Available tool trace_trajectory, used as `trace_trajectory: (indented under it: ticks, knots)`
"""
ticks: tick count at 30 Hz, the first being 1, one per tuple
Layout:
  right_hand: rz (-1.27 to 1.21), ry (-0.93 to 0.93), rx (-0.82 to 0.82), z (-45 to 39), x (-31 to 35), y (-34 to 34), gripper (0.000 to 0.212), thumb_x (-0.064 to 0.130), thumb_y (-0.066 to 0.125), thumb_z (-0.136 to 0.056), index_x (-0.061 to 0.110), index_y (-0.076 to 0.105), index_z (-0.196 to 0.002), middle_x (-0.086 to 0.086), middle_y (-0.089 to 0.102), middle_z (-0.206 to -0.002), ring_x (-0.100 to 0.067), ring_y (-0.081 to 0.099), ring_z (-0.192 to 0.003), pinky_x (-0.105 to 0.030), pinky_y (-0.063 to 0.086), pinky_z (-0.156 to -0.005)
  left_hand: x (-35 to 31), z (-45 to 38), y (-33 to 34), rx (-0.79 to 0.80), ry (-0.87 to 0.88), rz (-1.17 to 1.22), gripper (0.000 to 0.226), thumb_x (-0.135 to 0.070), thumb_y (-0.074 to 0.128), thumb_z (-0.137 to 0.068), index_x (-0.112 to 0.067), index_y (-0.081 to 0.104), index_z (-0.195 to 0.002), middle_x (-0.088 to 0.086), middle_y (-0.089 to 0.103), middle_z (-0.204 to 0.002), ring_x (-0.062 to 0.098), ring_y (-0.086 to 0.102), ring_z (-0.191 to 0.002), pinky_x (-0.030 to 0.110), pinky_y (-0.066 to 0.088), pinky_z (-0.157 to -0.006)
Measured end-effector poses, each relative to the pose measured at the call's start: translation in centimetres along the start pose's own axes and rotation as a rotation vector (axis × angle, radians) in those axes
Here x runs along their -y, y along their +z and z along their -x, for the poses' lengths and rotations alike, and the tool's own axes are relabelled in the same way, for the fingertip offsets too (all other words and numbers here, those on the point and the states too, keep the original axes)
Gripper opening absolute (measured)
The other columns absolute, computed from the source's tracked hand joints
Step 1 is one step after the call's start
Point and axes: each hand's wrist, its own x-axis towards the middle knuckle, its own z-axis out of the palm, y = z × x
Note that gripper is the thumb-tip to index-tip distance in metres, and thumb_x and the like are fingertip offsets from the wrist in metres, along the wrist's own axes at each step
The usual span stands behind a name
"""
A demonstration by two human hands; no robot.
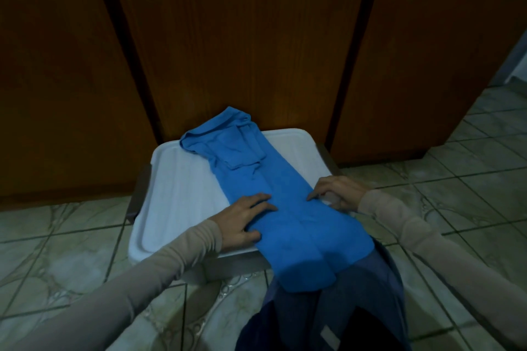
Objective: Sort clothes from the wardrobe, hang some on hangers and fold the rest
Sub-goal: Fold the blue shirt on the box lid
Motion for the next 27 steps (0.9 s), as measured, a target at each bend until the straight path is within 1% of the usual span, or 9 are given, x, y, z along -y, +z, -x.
trace_trajectory:
  ticks: [5, 8, 10, 13, 15, 17, 20, 23, 27]
  knots:
    - [-0.020, -0.007, -0.030, 0.2, 0.8, 0.1, 0.033, 0.025, 0.070, -0.081, 0.030, 0.064, -0.114, 0.006, 0.048, -0.118, -0.010, 0.041, -0.110, -0.027, 0.035, -0.099, -0.5, 1.0, 1.9, 0.116, -0.032, -0.315, 0.088, -0.053, 0.046, -0.080, -0.024, 0.001, -0.150, 0.005, -0.005, -0.157, 0.019, -0.004, -0.145, 0.044, -0.002, -0.115]
    - [-0.090, 0.027, -0.060, -0.4, 1.9, 0.3, 0.024, 0.012, 0.063, -0.082, 0.023, 0.068, -0.103, 0.006, 0.049, -0.117, -0.011, 0.042, -0.111, -0.031, 0.036, -0.100, -0.5, 1.2, 2.5, -0.107, 0.070, -0.312, 0.065, -0.047, 0.046, -0.085, -0.021, 0.023, -0.140, 0.016, 0.040, -0.144, 0.033, 0.044, -0.130, 0.051, 0.038, -0.103]
    - [-0.175, 0.077, -0.059, -1.3, 2.7, 0.1, 0.024, 0.007, 0.052, -0.089, 0.014, 0.064, -0.109, -0.002, 0.051, -0.121, -0.018, 0.045, -0.115, -0.036, 0.037, -0.102, -0.4, 1.1, 2.3, -0.238, 0.091, -0.204, 0.056, -0.049, 0.043, -0.078, -0.016, 0.045, -0.123, 0.013, 0.062, -0.118, 0.027, 0.065, -0.100, 0.035, 0.054, -0.081]
    - [-0.600, 0.256, -0.024, -2.6, 4.6, -0.5, 0.035, 0.016, 0.034, -0.102, 0.001, 0.046, -0.131, -0.013, 0.045, -0.135, -0.029, 0.044, -0.125, -0.034, 0.035, -0.106, -1.2, 1.1, 0.7, -0.449, -0.234, 0.322, 0.037, -0.035, 0.038, -0.089, -0.007, 0.059, -0.101, 0.014, 0.065, -0.104, 0.023, 0.062, -0.094, 0.026, 0.047, -0.079]
    - [-1.194, 0.378, -0.028, -3.5, 6.3, -0.8, 0.035, 0.023, 0.037, -0.101, 0.004, 0.049, -0.127, -0.011, 0.052, -0.132, -0.029, 0.052, -0.116, -0.036, 0.043, -0.098, -1.0, 0.6, -0.8, -0.518, -0.547, 1.009, 0.025, -0.026, 0.038, -0.100, -0.011, 0.056, -0.107, 0.012, 0.062, -0.111, 0.029, 0.060, -0.105, 0.034, 0.047, -0.090]
    - [-1.387, 0.473, 0.043, -4.4, 7.3, -0.9, 0.037, 0.036, 0.042, -0.098, 0.010, 0.052, -0.123, -0.007, 0.058, -0.126, -0.021, 0.058, -0.098, -0.028, 0.047, -0.081, -0.6, 0.5, -1.8, -0.559, -0.729, 1.527, 0.031, -0.032, 0.035, -0.101, -0.011, 0.055, -0.112, 0.010, 0.062, -0.107, 0.025, 0.062, -0.088, 0.032, 0.051, -0.083]
    - [-0.998, 0.578, 0.038, -5.6, 7.9, -0.6, 0.047, 0.036, 0.050, -0.094, 0.001, 0.050, -0.126, -0.013, 0.057, -0.125, -0.021, 0.055, -0.091, -0.023, 0.041, -0.064, 0.5, 0.9, -2.5, -0.582, -0.889, 1.636, 0.038, -0.030, 0.038, -0.100, -0.004, 0.047, -0.126, 0.018, 0.056, -0.121, 0.028, 0.057, -0.084, 0.040, 0.043, -0.089]
    - [-0.809, 0.583, 0.003, -6.1, 7.2, -0.3, 0.043, 0.033, 0.061, -0.086, 0.001, 0.055, -0.114, -0.013, 0.059, -0.113, -0.022, 0.056, -0.091, -0.024, 0.039, -0.061, 2.4, 0.8, -2.4, -0.571, -0.993, 1.402, 0.054, -0.029, 0.062, -0.085, 0.003, 0.051, -0.126, 0.020, 0.058, -0.125, 0.032, 0.061, -0.094, 0.041, 0.046, -0.096]
    - [-0.731, 0.603, -0.065, -6.4, 6.8, -0.5, 0.035, 0.029, 0.055, -0.092, 0.003, 0.056, -0.115, -0.011, 0.058, -0.113, -0.025, 0.056, -0.101, -0.027, 0.042, -0.080, 4.3, 0.3, -2.2, -0.536, -1.010, 1.255, 0.049, -0.028, 0.061, -0.088, 0.004, 0.052, -0.125, 0.021, 0.059, -0.123, 0.036, 0.059, -0.108, 0.045, 0.046, -0.098]
